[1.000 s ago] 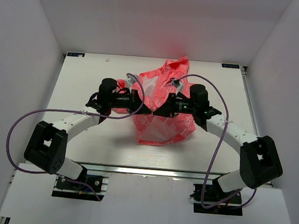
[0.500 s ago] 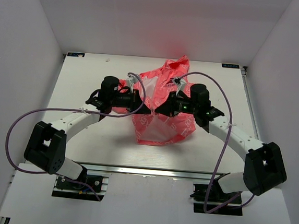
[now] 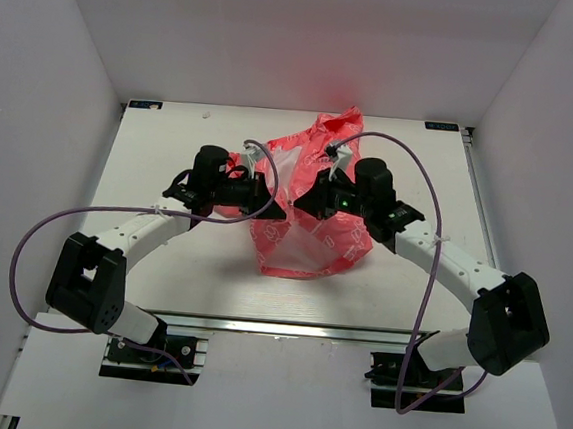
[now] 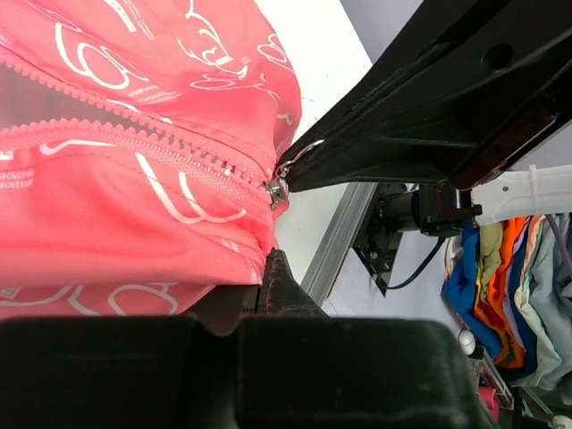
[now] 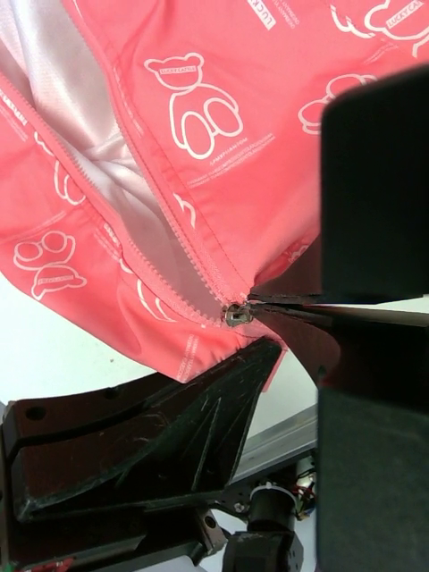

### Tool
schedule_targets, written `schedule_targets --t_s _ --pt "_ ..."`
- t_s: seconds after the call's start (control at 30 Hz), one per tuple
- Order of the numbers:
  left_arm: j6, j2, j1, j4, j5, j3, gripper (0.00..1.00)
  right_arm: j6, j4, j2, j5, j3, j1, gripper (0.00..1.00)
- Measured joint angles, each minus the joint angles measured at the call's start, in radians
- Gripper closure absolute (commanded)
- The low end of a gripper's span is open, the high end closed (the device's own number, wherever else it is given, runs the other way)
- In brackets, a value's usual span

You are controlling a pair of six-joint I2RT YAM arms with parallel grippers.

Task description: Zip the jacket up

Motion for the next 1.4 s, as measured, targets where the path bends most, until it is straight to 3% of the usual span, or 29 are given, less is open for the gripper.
schedule_targets --t_s 0.23,0.6,0.87,1.13,1.23,1.4 --pt "0.000 -0.007 -0.002 -0.029 -0.015 -0.014 1.00 -0.003 -0.036 0.048 0.039 0.040 0.011 1.00" --pt "-0.032 -0.091 -0.001 -0.182 -0.021 -0.141 1.00 0.017 -0.024 0.326 0.249 0.267 0.010 1.00" --pt "-0.077 -0.144 0.000 -0.185 -0.016 -0.205 1.00 0.016 -0.039 0.686 0.400 0.701 -0.055 1.00" --pt "-0.169 -0.182 0.014 -0.066 -0.082 -0.268 1.00 0.058 -0.137 1.040 0.449 1.173 -0.148 1.00" --pt "-0.213 -0.185 0.020 -0.004 -0.115 -0.291 1.00 0.069 -0.139 1.112 0.438 1.257 -0.147 1.00" --pt "-0.274 -0.190 0.023 0.034 -0.122 -0.329 1.00 0.091 -0.106 1.137 0.350 1.262 -0.152 1.00"
